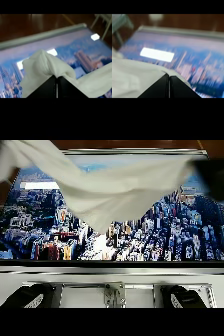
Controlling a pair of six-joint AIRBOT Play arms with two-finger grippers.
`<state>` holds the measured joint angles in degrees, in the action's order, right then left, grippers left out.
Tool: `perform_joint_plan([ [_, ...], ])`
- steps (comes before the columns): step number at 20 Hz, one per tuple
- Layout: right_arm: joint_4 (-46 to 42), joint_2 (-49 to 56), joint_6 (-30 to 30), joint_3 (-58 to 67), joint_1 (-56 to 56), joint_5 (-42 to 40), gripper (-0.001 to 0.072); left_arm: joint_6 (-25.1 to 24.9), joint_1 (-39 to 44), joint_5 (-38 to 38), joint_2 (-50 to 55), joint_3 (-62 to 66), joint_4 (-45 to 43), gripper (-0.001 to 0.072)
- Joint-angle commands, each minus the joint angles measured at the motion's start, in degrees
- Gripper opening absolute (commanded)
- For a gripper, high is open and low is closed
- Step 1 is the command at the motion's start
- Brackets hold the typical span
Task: Fold the shirts.
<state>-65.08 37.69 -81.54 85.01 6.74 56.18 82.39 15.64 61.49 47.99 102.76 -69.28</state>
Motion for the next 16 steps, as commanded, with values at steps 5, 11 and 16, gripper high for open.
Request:
perform_joint_plan([
  [5,-14.91,-4.31,-11.93,23.3,-1.4,12.39,0.0064,5.27,-0.02,4.98,-9.62,13.75,-5.25,0.0043],
  [11,-25.83,3.06,-13.99,20.65,-1.4,39.69,0.0065,6.86,-0.02,21.07,-9.16,5.03,-19.82,0.0044],
  [16,-29.99,12.26,-12.76,-2.82,-1.4,31.95,0.0065,8.35,-0.02,18.93,-7.85,-21.18,-23.52,0.0044],
])
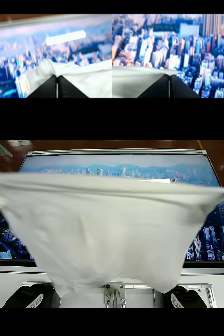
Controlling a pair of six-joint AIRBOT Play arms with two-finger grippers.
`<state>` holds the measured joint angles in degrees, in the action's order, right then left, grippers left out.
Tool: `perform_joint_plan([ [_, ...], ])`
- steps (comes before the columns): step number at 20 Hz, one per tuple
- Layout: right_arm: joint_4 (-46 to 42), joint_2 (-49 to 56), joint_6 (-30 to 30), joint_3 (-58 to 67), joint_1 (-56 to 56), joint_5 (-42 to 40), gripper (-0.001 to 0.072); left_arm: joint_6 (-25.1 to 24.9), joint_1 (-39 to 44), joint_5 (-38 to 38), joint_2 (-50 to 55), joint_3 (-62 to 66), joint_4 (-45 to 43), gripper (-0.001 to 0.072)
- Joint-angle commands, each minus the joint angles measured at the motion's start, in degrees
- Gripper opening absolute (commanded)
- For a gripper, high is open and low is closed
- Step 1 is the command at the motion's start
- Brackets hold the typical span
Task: Fold the shirts.
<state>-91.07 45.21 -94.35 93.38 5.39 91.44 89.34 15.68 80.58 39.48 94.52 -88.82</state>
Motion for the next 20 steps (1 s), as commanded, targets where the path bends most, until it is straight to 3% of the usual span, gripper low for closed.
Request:
perform_joint_plan([
  [1,-4.0,7.39,-0.26,-15.82,-0.04,-9.84,0.0065,2.21,-0.07,-3.45,1.64,-18.47,-3.98,0.0044],
  [3,-4.7,14.21,-3.45,-20.17,-0.04,-20.96,0.0065,3.85,-0.09,-13.2,5.38,-27.76,-4.0,0.0043],
  [6,-6.47,24.2,-9.6,-20.11,-0.04,-35.04,0.0066,12.87,-0.07,-22.12,16.13,-31.52,-3.96,0.0044],
  [13,-6.69,36.57,-18.88,-20.11,-0.28,-58.47,0.0065,15.52,-0.24,-37.16,40.02,-22.6,-3.74,0.0044],
  [16,-5.16,41.48,-23.54,-20.13,-0.66,-57.02,0.0066,22.32,-0.42,-35.87,47.87,-18.97,-1.49,0.0044],
  [20,4.57,45.44,-22.21,-20.13,-0.5,-50.45,0.0067,22.12,-0.42,-30.05,52.96,-18.97,7.87,0.0054],
])
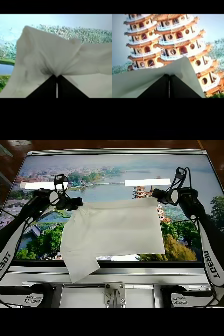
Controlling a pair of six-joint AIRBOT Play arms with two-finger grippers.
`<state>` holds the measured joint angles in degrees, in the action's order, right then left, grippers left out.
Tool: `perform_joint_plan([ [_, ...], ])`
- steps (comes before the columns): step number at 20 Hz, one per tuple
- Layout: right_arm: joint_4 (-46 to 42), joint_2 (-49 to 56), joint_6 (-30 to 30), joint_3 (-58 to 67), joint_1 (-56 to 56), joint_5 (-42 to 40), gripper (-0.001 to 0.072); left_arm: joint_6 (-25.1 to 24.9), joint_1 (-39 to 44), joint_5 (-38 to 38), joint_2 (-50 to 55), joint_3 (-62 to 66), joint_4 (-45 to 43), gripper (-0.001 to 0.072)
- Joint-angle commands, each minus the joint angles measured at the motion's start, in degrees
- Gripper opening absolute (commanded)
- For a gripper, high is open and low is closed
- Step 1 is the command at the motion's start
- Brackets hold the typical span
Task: Fold the shirts.
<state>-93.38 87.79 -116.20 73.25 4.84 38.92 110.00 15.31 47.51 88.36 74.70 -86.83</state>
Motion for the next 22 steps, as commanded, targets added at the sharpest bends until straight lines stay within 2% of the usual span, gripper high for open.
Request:
perform_joint_plan([
  [1,9.33,2.36,1.53,0.02,0.02,1.4,0.0158,1.49,-0.31,4.55,3.61,1.22,5.86,0.0176],
  [2,10.95,1.22,3.74,0.35,-0.28,1.27,0.0488,1.51,-1.09,7.28,2.82,2.58,5.88,0.0505],
  [3,11.08,-0.31,6.45,1.05,-0.85,2.19,0.0638,0.66,-2.71,11.76,2.08,4.98,5.88,0.0714],
  [5,9.25,-4.26,12.44,3.32,-3.43,7.63,0.0637,-7.39,-7.19,24.37,0.52,10.38,5.88,0.0708],
  [7,5.49,-8.61,20.85,4.66,-7.93,16.26,0.0637,-14.88,-12.35,34.38,-2.75,11.3,5.95,0.0691],
  [9,3.02,-11.13,30.91,4.57,-13.73,29.77,0.0636,-19.87,-17.51,37.83,-7.8,6.21,10.1,0.0589],
  [11,6.67,-11.23,37.73,2.34,-20.55,40.85,0.0635,-23.43,-22.43,36.41,-13.53,-5.11,17.22,0.0593],
  [13,18.62,-11.23,41.03,-2.91,-27.08,45.38,0.0635,-24.74,-27.19,32.24,-18.34,-18.97,22.14,0.0714],
  [14,25.22,-11.23,42.36,-6.03,-29.66,46.1,0.0636,-27.43,-30.14,30.88,-19.87,-25.31,25.73,0.0714],
  [16,32.76,-11.21,43.5,-11.3,-32.54,45.77,0.0636,-33.59,-36.65,30.42,-20.72,-34.05,33.07,0.0713],
  [19,34.56,-11.21,43.67,-15.76,-32.35,43.34,0.0636,-36.5,-43.76,27.3,-20.46,-40.02,33.73,0.0711],
  [22,35.93,-11.17,43.63,-17.2,-32.35,41.83,0.0636,-39.08,-44.74,22.95,-19.78,-41.16,33.77,0.0709],
])
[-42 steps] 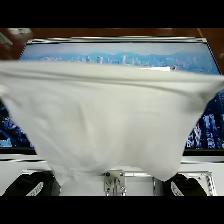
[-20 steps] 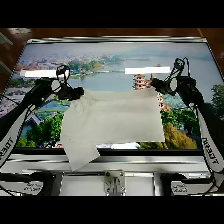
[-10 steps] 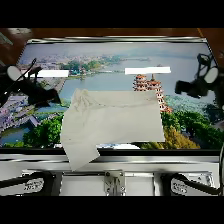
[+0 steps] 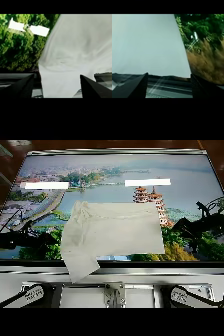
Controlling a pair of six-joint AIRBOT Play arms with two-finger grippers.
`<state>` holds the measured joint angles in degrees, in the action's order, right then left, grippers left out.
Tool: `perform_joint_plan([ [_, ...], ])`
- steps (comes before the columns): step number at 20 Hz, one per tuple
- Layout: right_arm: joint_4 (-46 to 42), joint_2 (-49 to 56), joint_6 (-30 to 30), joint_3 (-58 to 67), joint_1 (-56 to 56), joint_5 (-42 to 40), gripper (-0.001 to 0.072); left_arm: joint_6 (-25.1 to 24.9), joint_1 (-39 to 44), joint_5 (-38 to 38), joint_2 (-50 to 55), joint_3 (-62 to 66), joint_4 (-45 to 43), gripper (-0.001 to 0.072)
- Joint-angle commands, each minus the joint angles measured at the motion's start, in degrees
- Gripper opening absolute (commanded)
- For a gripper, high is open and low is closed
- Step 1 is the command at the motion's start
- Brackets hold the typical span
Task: Fold the shirts.
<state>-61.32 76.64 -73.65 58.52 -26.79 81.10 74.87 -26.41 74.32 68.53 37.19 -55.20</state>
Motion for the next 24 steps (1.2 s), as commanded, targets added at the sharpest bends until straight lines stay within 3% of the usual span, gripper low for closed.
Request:
perform_joint_plan([
  [1,3.85,-0.02,1.03,-2.47,-0.72,-0.59,0.0635,-4.37,-2.54,-4.72,0.76,-3.65,2.12,0.0709],
  [4,3.85,-0.02,-0.68,-2.47,-0.72,-0.5,0.0636,-8.48,-0.17,-5.88,4.22,-3.65,2.14,0.0646],
  [11,4.76,-0.02,-4.48,-2.47,-0.72,-0.02,0.0635,-10.97,5.51,-10.88,9.07,-3.65,3.34,0.0642],
  [14,4.92,-0.02,-5.64,-2.47,-0.72,0.13,0.0636,-10.97,6.49,-13.09,10.16,-3.65,6.25,0.0451],
  [16,1.05,-0.02,-6.54,-2.91,-0.72,1.57,0.0637,-11.32,6.56,-12.41,10.56,-3.63,7.32,0.0135],
  [18,-3.48,-0.02,-6.86,-5.18,-0.74,2.95,0.0637,-13.14,6.43,-9.94,10.54,-3.58,7.28,0.0044],
  [24,-0.52,4.7,-5.16,-10.56,-0.76,-0.79,0.0637,-14.03,6.19,-5.14,8.9,-3.58,7.26,0.0044],
])
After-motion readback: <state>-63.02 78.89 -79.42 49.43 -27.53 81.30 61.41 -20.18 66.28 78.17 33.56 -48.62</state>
